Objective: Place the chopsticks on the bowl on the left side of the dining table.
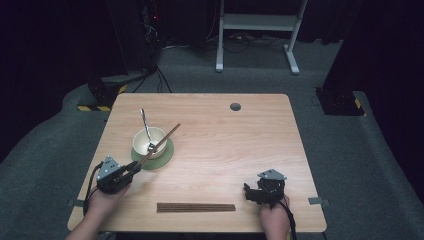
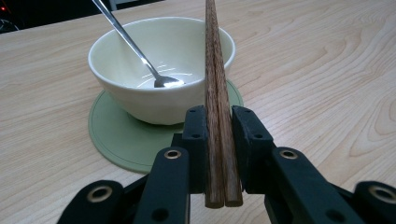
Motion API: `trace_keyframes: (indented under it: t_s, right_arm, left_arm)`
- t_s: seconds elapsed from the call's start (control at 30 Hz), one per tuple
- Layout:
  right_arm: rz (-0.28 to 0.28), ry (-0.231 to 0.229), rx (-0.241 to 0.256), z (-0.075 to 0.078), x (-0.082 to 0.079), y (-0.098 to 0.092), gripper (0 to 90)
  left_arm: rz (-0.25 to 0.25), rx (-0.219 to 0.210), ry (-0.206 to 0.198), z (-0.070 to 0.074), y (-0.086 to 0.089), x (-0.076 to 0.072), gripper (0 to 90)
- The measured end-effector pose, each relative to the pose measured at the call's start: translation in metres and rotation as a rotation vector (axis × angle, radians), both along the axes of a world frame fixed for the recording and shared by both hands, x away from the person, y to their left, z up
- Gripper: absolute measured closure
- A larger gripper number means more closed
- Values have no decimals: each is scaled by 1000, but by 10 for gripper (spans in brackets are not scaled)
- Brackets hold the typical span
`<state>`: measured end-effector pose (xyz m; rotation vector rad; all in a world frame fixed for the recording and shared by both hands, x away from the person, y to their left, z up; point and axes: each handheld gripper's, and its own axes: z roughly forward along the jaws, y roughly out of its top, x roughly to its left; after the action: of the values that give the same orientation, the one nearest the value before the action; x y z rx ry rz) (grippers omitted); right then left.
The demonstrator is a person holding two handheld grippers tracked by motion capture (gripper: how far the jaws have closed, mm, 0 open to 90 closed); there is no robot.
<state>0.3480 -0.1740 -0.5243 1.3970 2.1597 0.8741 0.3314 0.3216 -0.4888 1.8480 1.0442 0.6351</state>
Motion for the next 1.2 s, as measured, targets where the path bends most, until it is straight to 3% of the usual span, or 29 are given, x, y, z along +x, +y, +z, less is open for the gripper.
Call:
trace_keyframes:
  t_s: [0.37, 0.73, 0.83, 1.0, 1.2]
  right_arm:
    - [0, 0, 0, 0, 0, 0, 96]
    - [7, 4, 4, 0, 1, 0, 96]
    - [38, 4, 2, 0, -1, 1, 104]
    - [60, -21, -23, 2, -5, 4, 132]
    - [90, -75, -7, 14, -9, 16, 131]
  left_arm:
    - [8, 23, 2, 0, 0, 1, 648]
    - [32, 16, 9, 0, 6, 2, 641]
    - [42, 9, 5, 0, 8, 3, 632]
    - [56, 1, 2, 1, 12, 4, 614]
    - [76, 3, -6, 2, 15, 6, 631]
